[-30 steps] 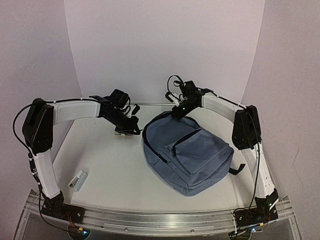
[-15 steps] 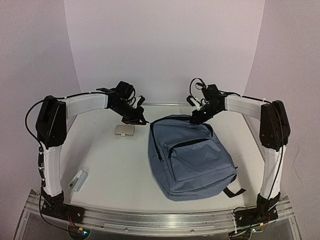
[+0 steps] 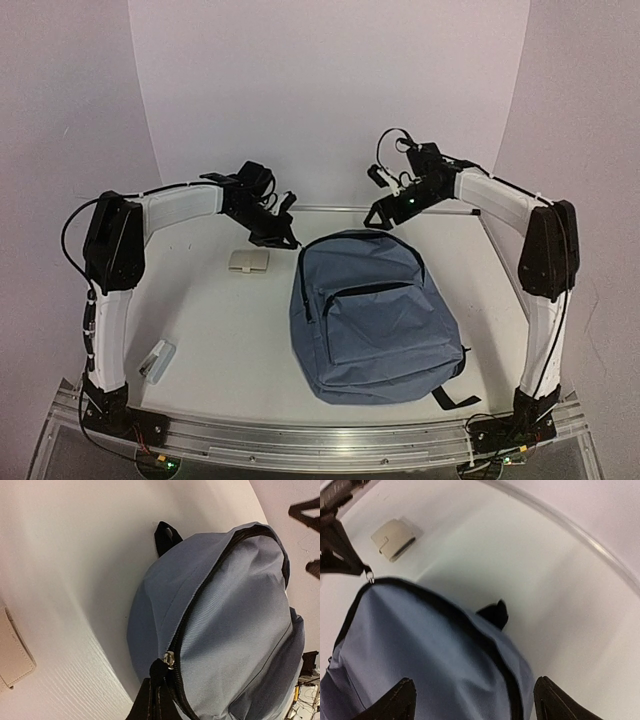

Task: Pack the student bag
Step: Zip the student bag at the center of the board.

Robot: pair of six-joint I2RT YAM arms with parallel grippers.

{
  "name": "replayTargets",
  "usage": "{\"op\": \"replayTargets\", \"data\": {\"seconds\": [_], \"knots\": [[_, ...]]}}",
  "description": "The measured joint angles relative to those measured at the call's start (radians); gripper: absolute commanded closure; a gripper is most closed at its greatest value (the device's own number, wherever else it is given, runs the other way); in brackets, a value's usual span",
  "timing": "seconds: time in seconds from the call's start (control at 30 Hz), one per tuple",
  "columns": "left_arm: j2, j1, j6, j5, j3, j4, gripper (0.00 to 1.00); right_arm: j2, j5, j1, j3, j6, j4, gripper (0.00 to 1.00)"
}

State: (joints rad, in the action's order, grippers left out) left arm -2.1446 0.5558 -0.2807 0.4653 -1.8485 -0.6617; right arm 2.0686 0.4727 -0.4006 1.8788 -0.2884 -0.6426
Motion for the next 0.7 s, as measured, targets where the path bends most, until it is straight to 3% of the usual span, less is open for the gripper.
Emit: {"op": "replayTargets", "data": {"seconds": [0.23, 0.33, 0.47, 0.6, 0.7], "knots": [[0.033, 0.033, 0.002, -0.01, 0.024, 0.003, 1.0, 0.178, 0.024, -0.053, 0.221, -0.051, 0.012, 0.17], [0.044, 0.041, 0.002, -0.013, 0.031, 0.008, 1.0, 0.242, 0.024, -0.087, 0.26, -0.08, 0.005, 0.24], [0.046, 0.045, 0.002, -0.015, 0.033, 0.008, 1.0, 0.311, 0.005, -0.123, 0.294, -0.125, -0.005, 0.54], [0.047, 0.046, 0.001, -0.016, 0.051, 0.009, 1.0, 0.344, -0.045, -0.134, 0.317, -0.151, -0.007, 0.97], [0.053, 0.046, 0.0, -0.021, 0.073, 0.016, 1.0, 0.349, -0.083, -0.132, 0.328, -0.162, -0.019, 1.0]]}}
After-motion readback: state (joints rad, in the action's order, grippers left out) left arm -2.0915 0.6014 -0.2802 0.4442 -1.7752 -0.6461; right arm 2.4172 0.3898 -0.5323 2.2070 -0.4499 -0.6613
